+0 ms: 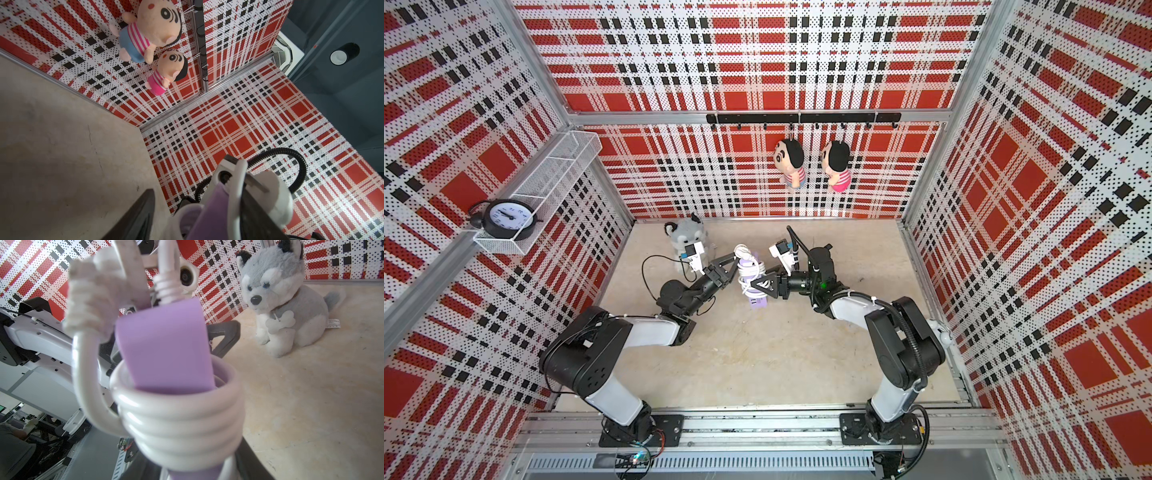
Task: Unwrap the cord wrapped around the power strip
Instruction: Unwrap the power cord from the power strip.
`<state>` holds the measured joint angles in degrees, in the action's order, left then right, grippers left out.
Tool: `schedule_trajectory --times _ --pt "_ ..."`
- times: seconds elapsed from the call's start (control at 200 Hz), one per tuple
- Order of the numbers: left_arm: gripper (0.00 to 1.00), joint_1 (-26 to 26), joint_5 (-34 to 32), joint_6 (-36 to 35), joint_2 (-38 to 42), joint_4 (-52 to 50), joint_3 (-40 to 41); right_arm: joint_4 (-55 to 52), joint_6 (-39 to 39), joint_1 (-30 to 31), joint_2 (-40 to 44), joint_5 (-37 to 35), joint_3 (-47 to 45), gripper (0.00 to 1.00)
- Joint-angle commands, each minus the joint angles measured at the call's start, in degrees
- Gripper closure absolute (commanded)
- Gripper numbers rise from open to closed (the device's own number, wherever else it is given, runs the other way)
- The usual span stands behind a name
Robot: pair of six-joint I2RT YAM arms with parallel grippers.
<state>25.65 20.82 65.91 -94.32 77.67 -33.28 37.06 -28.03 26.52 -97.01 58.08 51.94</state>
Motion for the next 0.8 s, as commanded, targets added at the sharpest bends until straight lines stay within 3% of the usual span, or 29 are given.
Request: schedule_trajectory --times 0.0,0.1,0.311,0.431,0.541,0.596,0.696,0.797 --pt "0.29 2.44 5.73 -6.73 0.55 -9.85 1.12 8.63 -0.32 1.96 2.05 1.48 3.25 1.0" --pt "0.25 2.31 6.04 -8.24 2.25 -9.9 1.8 9.18 -1.97 1.78 1.82 1.49 3.67 1.0" --pt "0.28 3.25 9.19 -10.47 2.21 -9.95 0.9 10.07 -7.63 1.63 0.35 3.88 5.06 1.0" --pt "0.41 3.45 11.43 -9.88 1.6 -7.66 1.4 15.14 -15.11 1.26 -1.08 6.37 5.28 1.0" --pt "0.65 3.32 11.94 -11.35 2.3 -6.76 2.57 28.15 -27.46 0.03 -3.22 8.22 4.75 0.99" --pt "0.68 3.19 12.69 -12.24 2.57 -6.98 2.58 35.03 -33.75 -0.27 -4.71 9.52 5.0 0.99" --pt "0.63 3.33 14.74 -12.84 2.22 -7.43 1.93 41.11 -39.14 -0.31 -6.68 10.47 5.61 0.99" --pt "0.39 3.35 15.99 -13.52 1.97 -7.5 1.72 40.21 -38.57 -0.27 -6.96 10.86 5.83 0.99"
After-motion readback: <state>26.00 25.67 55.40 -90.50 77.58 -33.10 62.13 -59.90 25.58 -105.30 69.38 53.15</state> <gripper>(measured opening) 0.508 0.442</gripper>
